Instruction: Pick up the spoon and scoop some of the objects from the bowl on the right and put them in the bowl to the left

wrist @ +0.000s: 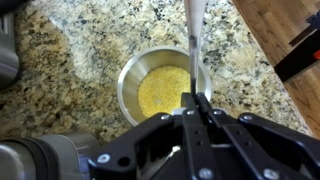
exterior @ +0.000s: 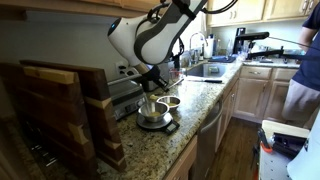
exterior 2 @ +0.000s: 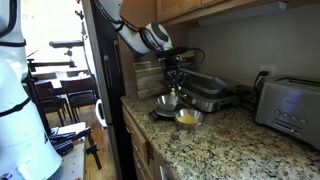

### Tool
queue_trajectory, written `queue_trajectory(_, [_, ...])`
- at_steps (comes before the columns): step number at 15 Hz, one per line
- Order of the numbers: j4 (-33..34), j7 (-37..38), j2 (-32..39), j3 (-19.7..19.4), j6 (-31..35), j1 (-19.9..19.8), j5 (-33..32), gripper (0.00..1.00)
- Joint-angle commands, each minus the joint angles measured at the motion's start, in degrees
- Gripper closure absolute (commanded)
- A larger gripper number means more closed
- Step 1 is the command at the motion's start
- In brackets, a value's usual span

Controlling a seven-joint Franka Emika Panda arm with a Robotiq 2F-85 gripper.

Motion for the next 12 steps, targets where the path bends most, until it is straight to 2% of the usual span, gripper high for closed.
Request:
queue_trajectory(1, [-5.0, 6.2, -2.1, 0.1, 5.3, 0.4, -6.0, 0.98])
queue_trajectory(12, [-11.0, 20.5, -2.9, 0.1, 14.6, 0.6, -21.2, 0.98])
